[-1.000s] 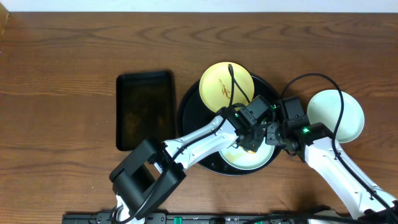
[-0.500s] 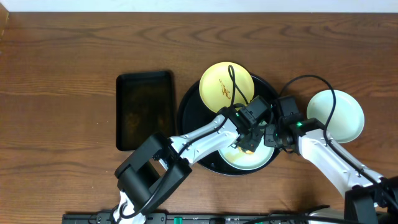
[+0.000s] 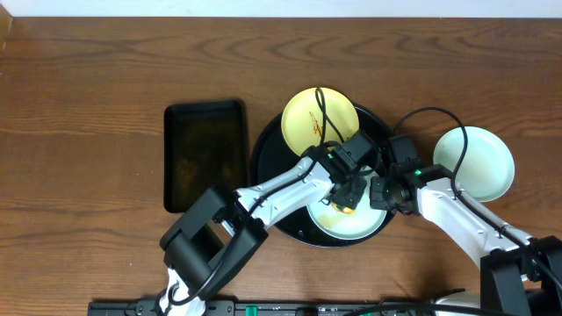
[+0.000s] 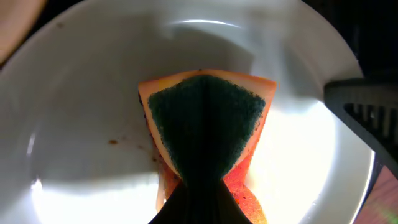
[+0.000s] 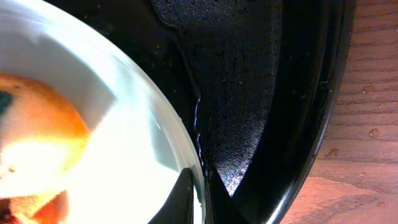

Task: Clean dirty plates on tray and stack at the side
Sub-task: 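Scrub the right-held pale green plate with the sponge in the left gripper, then carry the sponge with the left gripper back over the black sponge tray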

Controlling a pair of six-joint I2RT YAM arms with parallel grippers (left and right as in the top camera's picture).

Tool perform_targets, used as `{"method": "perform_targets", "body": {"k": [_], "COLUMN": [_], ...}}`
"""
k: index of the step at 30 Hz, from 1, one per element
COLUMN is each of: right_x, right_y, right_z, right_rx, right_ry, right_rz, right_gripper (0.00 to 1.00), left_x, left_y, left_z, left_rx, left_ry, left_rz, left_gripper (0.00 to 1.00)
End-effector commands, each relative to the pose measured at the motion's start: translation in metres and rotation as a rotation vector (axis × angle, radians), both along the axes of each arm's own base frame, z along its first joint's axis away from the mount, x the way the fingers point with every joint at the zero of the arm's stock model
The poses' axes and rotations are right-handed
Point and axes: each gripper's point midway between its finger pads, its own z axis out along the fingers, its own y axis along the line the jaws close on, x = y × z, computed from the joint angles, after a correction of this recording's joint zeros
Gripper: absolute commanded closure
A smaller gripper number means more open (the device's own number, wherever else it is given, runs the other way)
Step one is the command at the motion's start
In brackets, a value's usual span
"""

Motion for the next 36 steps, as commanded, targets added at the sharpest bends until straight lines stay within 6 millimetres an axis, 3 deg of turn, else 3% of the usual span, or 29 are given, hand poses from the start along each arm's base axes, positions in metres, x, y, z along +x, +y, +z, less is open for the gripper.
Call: {"method": "perform_targets", "body": {"k": [1, 10, 16, 22, 24, 29, 36], "right_x": [-0.010, -0.013, -0.013, -0.014, -0.014, -0.014, -0.014], "right_y": [-0.013, -0.019, -0.019, -0.019, -0.019, -0.019, -0.019], "right_z": [-0.011, -0.012, -0.012, -0.012, -0.012, -0.012, -0.012], "right_rx": [-0.073, -0.086, -0.085, -0.087, -0.086, -0.086, -0.086], "right_ry": [0.040, 0.057, 0.057, 0.061, 0.061, 0.061, 0.061], "right_rz": [-0.020, -0.032, -0.033, -0.032, -0.032, -0.032, -0.032], "right_gripper": [0.99, 0.99, 0.99, 0.99, 0.99, 0.99, 0.99], "left_x": [0.013, 0.037, 0.036, 0.042, 0.045, 0.040, 0.014], "left_y": [0.017, 0.057, 0.072, 0.070, 0.067, 0.061, 0.019], "left_z": [-0.012, -0.009, 0.016, 0.071, 0.080, 0.070, 0.049], "left_rx": [0.060, 0.117, 0.111, 0.012, -0.017, -0.027, -0.148], "left_ry": [0.002, 0.021, 0.048, -0.048, -0.071, -0.025, 0.142], "left_rz": [0.045, 0.216, 0.328, 0.333, 0.332, 0.310, 0.212], "left_gripper": [0.92, 0.93, 0.93, 0.92, 0.92, 0.92, 0.92]}}
